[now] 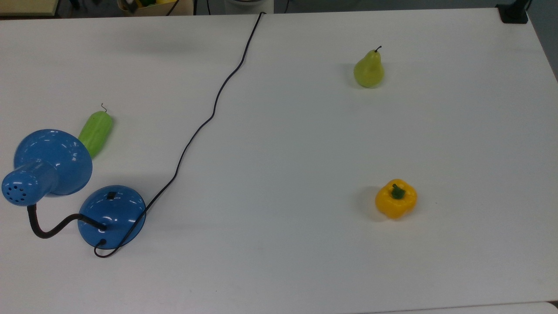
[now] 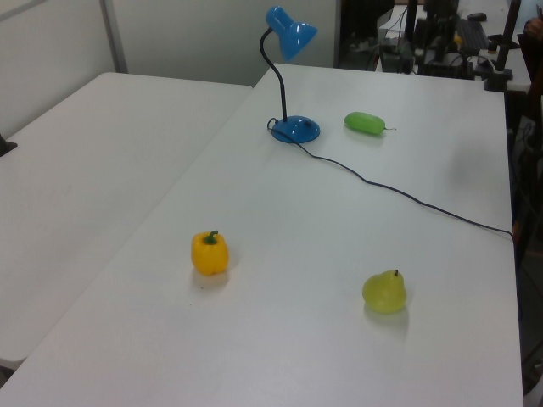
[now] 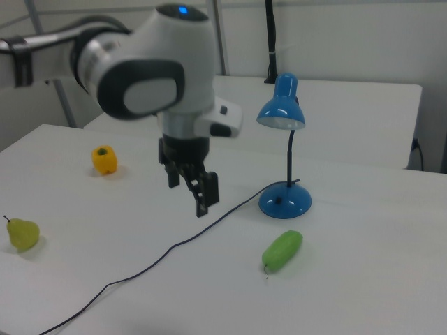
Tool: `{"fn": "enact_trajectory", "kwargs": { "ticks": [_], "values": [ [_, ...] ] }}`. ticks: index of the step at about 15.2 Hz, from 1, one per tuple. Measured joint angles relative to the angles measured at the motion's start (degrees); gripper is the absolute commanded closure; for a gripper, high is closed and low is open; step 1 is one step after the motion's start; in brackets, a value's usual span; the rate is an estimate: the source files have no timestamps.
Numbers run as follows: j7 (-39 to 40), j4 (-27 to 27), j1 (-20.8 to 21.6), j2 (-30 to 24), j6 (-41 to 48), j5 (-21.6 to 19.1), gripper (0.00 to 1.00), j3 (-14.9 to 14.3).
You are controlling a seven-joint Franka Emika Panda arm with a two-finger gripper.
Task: Turn off lamp
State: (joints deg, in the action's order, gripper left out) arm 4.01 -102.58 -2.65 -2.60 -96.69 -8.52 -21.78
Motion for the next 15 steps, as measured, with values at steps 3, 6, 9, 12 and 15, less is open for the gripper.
{"fn": "enact_trajectory", "kwargs": {
  "ticks": [3, 6, 9, 12, 15],
  "values": [
    [-3.27, 5.06, 0.86, -1.29, 6.77, 0.88, 0.00, 0.04],
    [-4.61, 8.94, 2.81, -2.68, 8.80, 0.94, 0.00, 2.38],
    [-6.71, 9.72, 3.07, -3.90, 8.84, 2.53, 0.00, 9.78],
    [-7.21, 9.69, 3.26, -3.92, 8.77, 3.75, 0.00, 16.25],
    [-5.91, 8.96, 3.80, -3.11, 7.07, 4.87, 0.00, 20.35]
  ]
}}
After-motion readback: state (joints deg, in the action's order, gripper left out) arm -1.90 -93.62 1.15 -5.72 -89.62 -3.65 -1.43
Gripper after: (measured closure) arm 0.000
